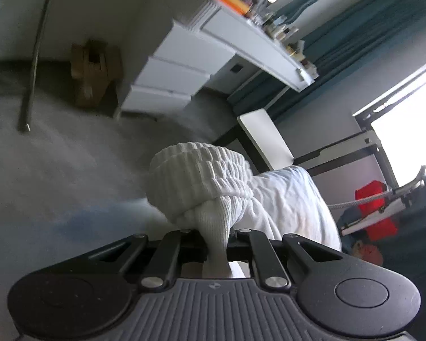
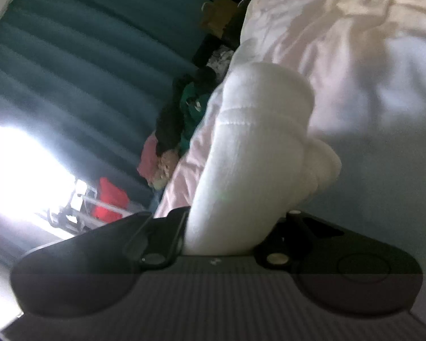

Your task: Fold clothes

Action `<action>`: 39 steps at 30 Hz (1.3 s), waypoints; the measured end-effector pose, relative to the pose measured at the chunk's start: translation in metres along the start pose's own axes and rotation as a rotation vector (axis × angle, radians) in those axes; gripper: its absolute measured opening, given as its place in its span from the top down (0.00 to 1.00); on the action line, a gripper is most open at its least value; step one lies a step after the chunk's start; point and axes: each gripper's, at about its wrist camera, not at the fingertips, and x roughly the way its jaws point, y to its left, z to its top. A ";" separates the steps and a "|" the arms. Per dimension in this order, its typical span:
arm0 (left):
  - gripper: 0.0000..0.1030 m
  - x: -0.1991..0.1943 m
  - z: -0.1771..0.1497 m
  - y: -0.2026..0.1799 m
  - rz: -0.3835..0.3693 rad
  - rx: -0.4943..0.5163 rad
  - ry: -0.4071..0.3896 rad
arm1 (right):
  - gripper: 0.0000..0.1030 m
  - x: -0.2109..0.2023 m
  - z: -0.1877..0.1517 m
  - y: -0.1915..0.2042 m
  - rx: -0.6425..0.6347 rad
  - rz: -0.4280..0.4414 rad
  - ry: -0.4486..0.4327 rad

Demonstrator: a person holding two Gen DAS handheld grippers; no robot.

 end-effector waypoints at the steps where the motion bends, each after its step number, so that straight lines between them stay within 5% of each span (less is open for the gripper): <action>1: 0.90 -0.015 0.000 0.011 0.004 0.009 -0.002 | 0.88 -0.012 -0.001 -0.005 0.006 0.000 0.014; 5: 0.90 -0.048 -0.005 0.053 0.006 0.052 0.040 | 0.88 -0.049 -0.007 -0.034 0.109 -0.003 0.066; 9: 0.88 -0.061 -0.025 0.068 -0.003 0.163 0.037 | 0.88 -0.058 -0.006 -0.046 0.106 -0.001 0.066; 14: 0.81 -0.065 -0.039 0.079 -0.015 0.183 0.055 | 0.88 -0.047 -0.009 -0.065 0.136 -0.055 0.108; 16: 0.72 -0.067 -0.040 0.085 -0.009 0.177 0.082 | 0.88 -0.044 -0.009 -0.071 0.126 -0.093 0.146; 18: 0.51 -0.074 -0.042 0.089 0.003 0.210 0.107 | 0.87 -0.040 -0.008 -0.077 0.113 -0.129 0.187; 22: 0.39 -0.106 -0.046 0.082 0.060 0.378 0.062 | 0.87 -0.035 -0.004 -0.090 0.163 -0.125 0.210; 30: 0.22 -0.160 -0.068 0.011 -0.044 0.590 -0.060 | 0.87 -0.031 -0.003 -0.082 0.149 -0.150 0.168; 39: 0.21 -0.136 -0.200 -0.094 -0.225 0.752 0.073 | 0.87 -0.041 0.001 -0.063 0.075 -0.122 0.077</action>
